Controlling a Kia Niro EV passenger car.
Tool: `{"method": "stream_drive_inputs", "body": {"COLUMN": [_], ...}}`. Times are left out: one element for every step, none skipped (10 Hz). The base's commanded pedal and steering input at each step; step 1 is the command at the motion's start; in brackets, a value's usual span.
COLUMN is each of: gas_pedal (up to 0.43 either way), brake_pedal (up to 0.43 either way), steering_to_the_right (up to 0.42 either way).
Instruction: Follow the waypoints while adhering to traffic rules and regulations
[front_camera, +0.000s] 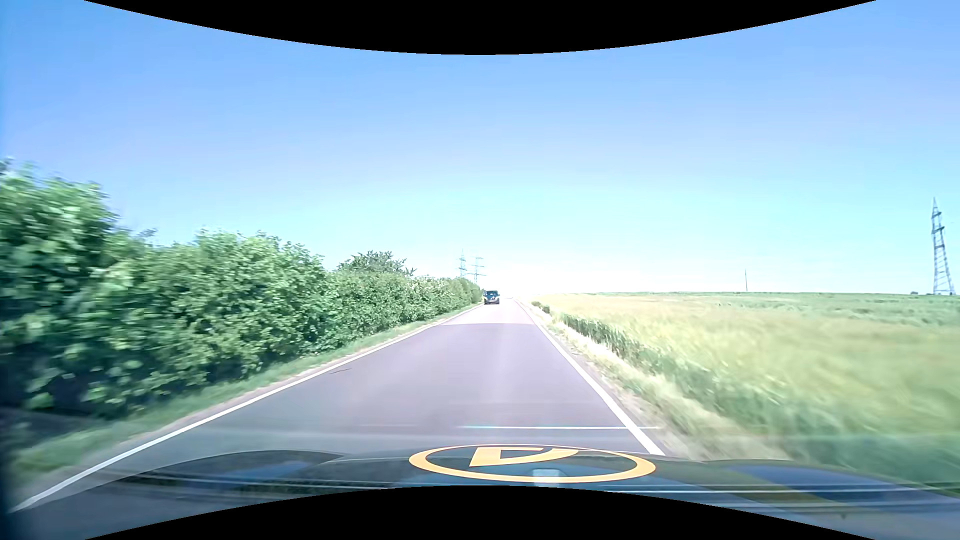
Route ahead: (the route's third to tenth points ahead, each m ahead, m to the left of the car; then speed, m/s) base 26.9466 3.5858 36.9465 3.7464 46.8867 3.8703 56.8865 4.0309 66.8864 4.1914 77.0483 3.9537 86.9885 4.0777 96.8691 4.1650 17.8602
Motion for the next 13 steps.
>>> {"method": "stream_drive_inputs", "body": {"gas_pedal": [0.24, 0.24, 0.228, 0.228, 0.228, 0.228, 0.228, 0.228, 0.228, 0.228, 0.228, 0.228, 0.228], "brake_pedal": [0.0, 0.0, 0.0, 0.0, 0.0, 0.0, 0.0, 0.0, 0.0, 0.0, 0.0, 0.0, 0.0], "steering_to_the_right": [0.019, 0.012, 0.006, 0.0, -0.001, -0.002, -0.004, -0.006, -0.007, -0.007, -0.008, -0.008, -0.008]}}
